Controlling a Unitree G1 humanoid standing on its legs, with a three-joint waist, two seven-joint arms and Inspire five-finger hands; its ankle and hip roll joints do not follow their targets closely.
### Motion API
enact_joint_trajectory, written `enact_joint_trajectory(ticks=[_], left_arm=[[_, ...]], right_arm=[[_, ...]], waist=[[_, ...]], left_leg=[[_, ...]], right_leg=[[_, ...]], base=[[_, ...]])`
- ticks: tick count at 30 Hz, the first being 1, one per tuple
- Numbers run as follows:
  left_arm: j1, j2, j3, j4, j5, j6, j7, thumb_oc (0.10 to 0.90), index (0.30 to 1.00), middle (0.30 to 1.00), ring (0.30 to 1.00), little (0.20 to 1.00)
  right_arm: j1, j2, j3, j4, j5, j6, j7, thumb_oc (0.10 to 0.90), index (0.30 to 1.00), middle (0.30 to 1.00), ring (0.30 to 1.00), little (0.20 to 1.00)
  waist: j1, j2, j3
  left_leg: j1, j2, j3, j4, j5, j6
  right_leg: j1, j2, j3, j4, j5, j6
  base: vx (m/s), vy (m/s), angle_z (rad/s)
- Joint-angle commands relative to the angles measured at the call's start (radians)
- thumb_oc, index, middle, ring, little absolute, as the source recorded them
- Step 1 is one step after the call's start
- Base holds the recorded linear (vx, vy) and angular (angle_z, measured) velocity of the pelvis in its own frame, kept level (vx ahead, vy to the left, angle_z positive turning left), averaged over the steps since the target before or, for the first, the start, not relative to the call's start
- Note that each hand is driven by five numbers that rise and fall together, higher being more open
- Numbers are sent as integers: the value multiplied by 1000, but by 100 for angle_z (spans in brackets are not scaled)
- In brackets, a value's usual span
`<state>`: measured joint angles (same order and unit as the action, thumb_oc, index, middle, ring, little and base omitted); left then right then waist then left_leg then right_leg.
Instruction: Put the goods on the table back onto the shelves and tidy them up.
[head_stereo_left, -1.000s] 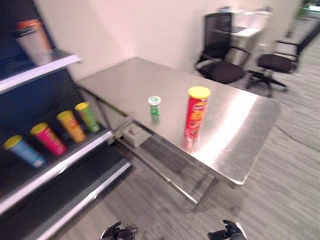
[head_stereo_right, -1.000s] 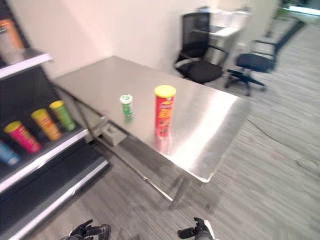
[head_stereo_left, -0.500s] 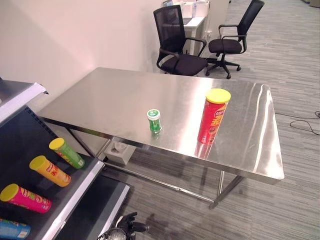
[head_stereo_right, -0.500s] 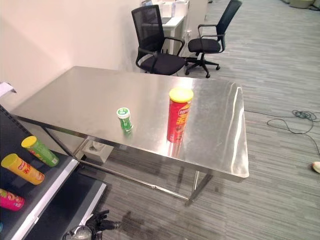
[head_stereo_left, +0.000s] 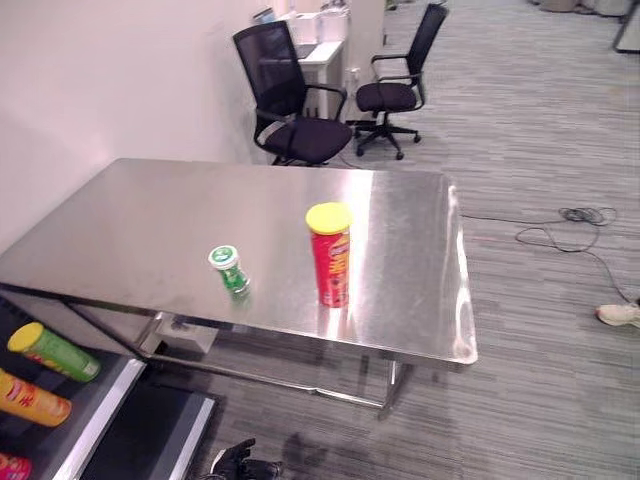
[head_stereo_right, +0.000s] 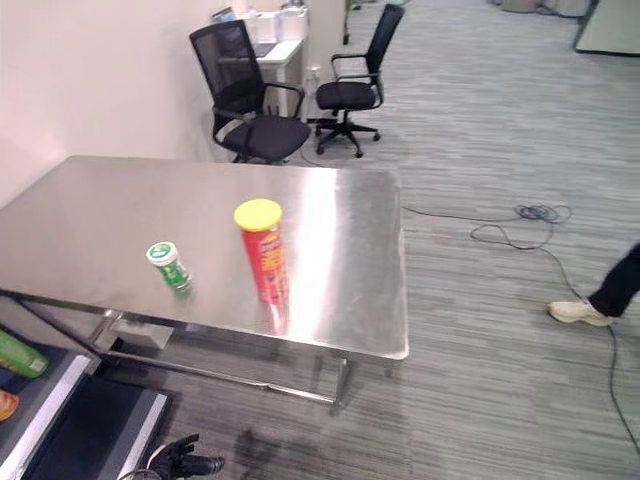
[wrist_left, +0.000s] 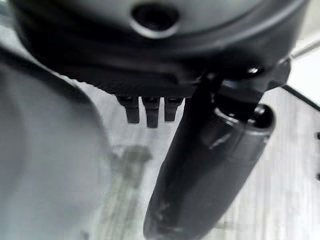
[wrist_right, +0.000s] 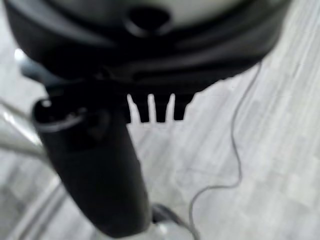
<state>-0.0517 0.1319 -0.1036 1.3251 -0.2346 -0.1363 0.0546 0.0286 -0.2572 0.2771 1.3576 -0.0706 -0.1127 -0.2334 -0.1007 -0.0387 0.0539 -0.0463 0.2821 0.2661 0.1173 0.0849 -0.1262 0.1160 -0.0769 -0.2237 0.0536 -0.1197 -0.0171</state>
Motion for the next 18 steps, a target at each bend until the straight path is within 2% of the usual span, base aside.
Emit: enact_joint_trajectory(ticks=[1,3,7,11,13,14,16,17,18], left_arm=[[-34,-76,-36,40,21,-12,-1,800,900,900,900,900],[-34,-75,-79,9,76,-8,-15,800,900,900,900,900],[-24,-79,-116,-43,128,-11,-19,800,900,900,900,900],[-50,-70,-66,-61,83,-8,-5,800,900,900,900,900],[-55,-51,-74,-40,95,-8,-1,800,900,900,900,900],[-47,-41,-73,-46,102,-7,-1,800,900,900,900,900],[-26,-35,-43,-28,87,-7,-1,800,900,900,900,900],[-26,-35,-43,-28,87,-7,-1,800,900,900,900,900],[-21,-39,-29,-24,90,-4,-4,800,900,900,900,900]], right_arm=[[-29,-19,-30,0,4,-21,16,800,900,900,900,900],[-11,-40,-89,-46,60,-17,25,800,900,900,900,900],[9,-48,-109,-91,63,-19,23,800,900,900,900,900],[33,-63,-119,-200,63,-21,40,800,900,900,900,900],[101,-131,-211,-433,97,-19,45,800,900,900,900,900],[154,-159,-298,-560,129,-21,51,800,900,900,900,900],[227,-173,-477,-787,164,-28,48,800,900,900,900,900],[227,-173,-477,-788,164,-28,48,800,900,900,900,900],[250,-175,-546,-922,151,-39,42,800,900,900,900,900]], waist=[[6,24,-15],[-22,48,-27],[-35,60,-28],[-36,61,-11],[-63,61,3],[-81,60,7],[-107,64,16],[-106,65,13],[-117,68,16]], left_leg=[[132,-62,-3,-170,-47,33],[175,-91,15,-205,-62,20],[198,-128,47,-205,-94,27],[209,-186,56,-205,-128,46],[229,-221,76,-205,-148,63],[238,-236,88,-205,-157,70],[256,-251,118,-205,-166,79],[253,-250,119,-205,-165,79],[256,-251,138,-205,-165,79]], right_leg=[[17,-107,110,-79,112,86],[8,-130,135,-68,146,101],[11,-165,142,-75,181,123],[-21,-219,136,-17,217,146],[-33,-255,138,4,253,162],[-42,-268,136,13,278,168],[-53,-295,87,37,313,176],[-56,-294,88,36,315,175],[-55,-306,39,43,317,176]], base=[[187,278,-17],[111,287,-26],[54,243,-7],[-21,276,1],[-2,292,-5],[20,270,-37],[44,183,-41],[39,105,-36],[28,66,-33]])
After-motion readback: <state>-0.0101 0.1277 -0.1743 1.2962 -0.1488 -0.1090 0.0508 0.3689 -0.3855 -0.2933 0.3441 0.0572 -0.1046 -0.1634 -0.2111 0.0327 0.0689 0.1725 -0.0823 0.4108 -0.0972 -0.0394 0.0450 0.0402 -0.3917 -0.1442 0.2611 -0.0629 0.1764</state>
